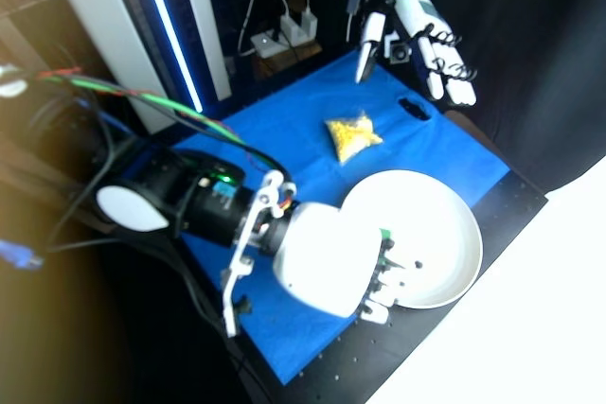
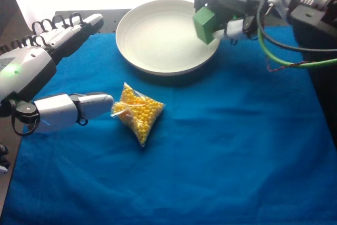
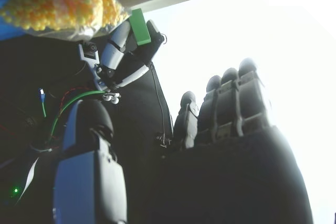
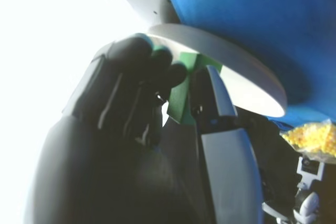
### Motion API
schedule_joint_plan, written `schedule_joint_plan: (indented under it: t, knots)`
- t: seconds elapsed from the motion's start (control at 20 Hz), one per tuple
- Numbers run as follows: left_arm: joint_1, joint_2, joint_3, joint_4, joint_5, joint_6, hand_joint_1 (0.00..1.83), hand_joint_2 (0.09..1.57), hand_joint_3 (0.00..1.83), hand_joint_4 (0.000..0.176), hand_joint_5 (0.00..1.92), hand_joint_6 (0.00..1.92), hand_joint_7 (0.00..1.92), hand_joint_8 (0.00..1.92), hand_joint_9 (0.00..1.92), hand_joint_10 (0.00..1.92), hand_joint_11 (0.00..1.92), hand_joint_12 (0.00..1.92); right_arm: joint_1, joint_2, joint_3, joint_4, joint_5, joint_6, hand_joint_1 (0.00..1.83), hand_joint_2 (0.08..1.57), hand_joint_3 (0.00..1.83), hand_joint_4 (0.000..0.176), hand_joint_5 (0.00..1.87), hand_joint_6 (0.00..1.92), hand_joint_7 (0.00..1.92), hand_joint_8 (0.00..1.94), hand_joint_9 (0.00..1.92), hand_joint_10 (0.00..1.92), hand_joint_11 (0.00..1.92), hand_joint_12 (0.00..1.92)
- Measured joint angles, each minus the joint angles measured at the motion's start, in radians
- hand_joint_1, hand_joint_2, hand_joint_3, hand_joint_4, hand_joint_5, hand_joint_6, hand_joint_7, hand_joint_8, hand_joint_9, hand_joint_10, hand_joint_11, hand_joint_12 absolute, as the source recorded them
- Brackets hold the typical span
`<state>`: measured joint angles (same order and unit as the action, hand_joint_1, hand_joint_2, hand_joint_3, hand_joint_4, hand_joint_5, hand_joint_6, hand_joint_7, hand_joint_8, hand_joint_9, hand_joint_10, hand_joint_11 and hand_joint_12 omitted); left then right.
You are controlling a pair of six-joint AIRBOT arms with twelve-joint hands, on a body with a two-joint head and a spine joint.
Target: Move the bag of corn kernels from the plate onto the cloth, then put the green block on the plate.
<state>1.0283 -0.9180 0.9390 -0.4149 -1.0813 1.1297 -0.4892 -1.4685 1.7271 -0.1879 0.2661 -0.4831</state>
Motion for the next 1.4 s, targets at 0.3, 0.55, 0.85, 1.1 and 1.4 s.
schedule_joint_plan:
  t: [0.3, 0.55, 0.85, 1.1, 1.4]
  knots:
    - [0.0, -0.001, 0.0, -0.002, 0.002, 0.0, 0.55, 1.09, 0.01, 0.176, 0.0, 0.0, 0.0, 0.0, 0.0, 0.0, 0.0, 0.0, 0.0, -0.024, 0.008, -0.011, 0.002, 0.0, 1.14, 1.28, 0.0, 0.0, 0.6, 1.48, 0.77, 1.45, 0.74, 1.48, 0.66, 1.85]
    - [0.0, -0.001, 0.0, -0.002, 0.002, 0.0, 0.53, 1.09, 0.0, 0.176, 0.0, 0.0, 0.0, 0.0, 0.0, 0.0, 0.0, 0.0, 0.0, -0.028, 0.008, -0.011, 0.001, 0.0, 1.18, 1.28, 0.0, 0.0, 0.53, 1.5, 0.84, 1.41, 0.87, 1.51, 0.87, 1.91]
    - [0.0, -0.001, 0.0, -0.002, 0.002, -0.001, 0.54, 1.09, 0.0, 0.176, 0.0, 0.0, 0.0, 0.0, 0.0, 0.0, 0.0, 0.0, 0.0, -0.031, 0.007, -0.013, 0.0, 0.0, 1.03, 1.2, 0.0, 0.0, 0.18, 0.93, 0.38, 0.63, 0.33, 1.09, 0.11, 1.79]
    - [0.0, -0.001, 0.0, -0.005, 0.0, -0.001, 0.54, 1.09, 0.0, 0.176, 0.0, 0.0, 0.0, 0.0, 0.0, 0.0, 0.0, 0.0, 0.0, -0.031, -0.003, -0.02, 0.0, 0.0, 0.98, 1.19, 0.0, 0.0, 0.12, 0.59, 0.27, 0.29, 0.01, 0.93, 0.0, 1.63]
    - [0.005, -0.001, 0.0, -0.009, 0.0, -0.001, 0.53, 1.1, 0.0, 0.157, 0.0, 0.0, 0.0, 0.0, 0.0, 0.0, 0.0, 0.0, 0.0, -0.029, -0.027, -0.061, -0.002, 0.0, 0.91, 1.17, 0.0, 0.0, 0.0, 0.02, 0.01, 0.0, 0.0, 0.16, 0.0, 0.9]
